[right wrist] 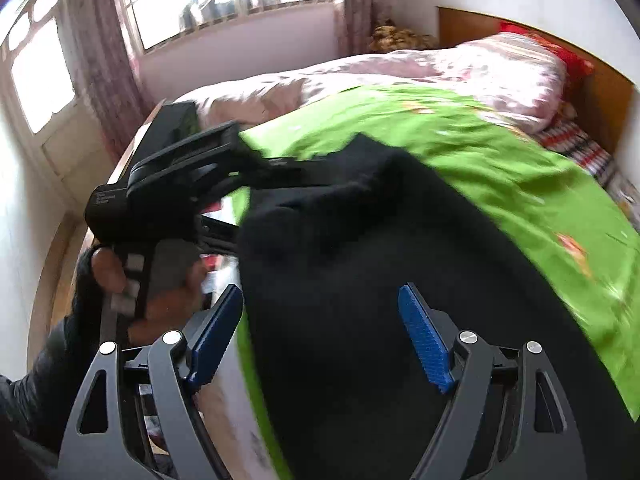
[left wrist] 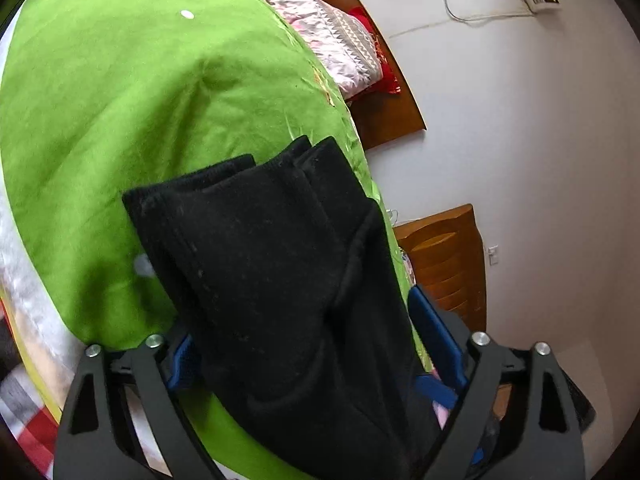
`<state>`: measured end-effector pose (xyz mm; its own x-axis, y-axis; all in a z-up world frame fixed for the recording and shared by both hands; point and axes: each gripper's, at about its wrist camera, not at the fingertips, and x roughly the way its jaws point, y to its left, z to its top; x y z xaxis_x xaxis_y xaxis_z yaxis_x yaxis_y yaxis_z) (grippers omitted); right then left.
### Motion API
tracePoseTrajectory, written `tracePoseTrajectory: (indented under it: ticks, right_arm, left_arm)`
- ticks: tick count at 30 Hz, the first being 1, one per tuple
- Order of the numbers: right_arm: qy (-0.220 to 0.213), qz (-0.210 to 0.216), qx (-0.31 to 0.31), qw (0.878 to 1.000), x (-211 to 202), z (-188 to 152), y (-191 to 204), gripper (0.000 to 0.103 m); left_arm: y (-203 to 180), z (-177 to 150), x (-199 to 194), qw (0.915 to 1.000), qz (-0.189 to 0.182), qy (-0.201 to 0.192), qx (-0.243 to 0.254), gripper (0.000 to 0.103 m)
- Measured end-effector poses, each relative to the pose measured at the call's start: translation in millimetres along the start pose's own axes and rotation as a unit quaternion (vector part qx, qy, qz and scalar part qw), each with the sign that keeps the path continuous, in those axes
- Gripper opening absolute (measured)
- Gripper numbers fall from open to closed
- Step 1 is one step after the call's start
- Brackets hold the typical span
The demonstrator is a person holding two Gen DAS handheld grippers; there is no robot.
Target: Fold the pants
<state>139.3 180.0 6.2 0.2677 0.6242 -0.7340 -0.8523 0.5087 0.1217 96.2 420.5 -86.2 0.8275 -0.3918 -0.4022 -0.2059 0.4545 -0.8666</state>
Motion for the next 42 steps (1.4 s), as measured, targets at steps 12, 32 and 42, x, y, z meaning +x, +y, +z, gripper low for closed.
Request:
tracePoseTrajectory:
  ticks: [12,32,42]
  right_arm:
    - [0.069,-0.062,0.061,0.994,-31,-71,-67,0.078]
    - [-0.202,-0.149,0.299,0.921,-239,-193,-169,0.085]
    - [-0.198,-0.126,0.352,0.906,-253,-271,-154,0.085]
  left_arm:
    - [3,3,-10,0.999,0.037,-0.005,0.026,0.042]
    - [-282,-273,78,0.8354,0.078,0.049,0.542,0.018]
    - [-264,-348,91,0.7631,0.054,0.063,0.641,0.071]
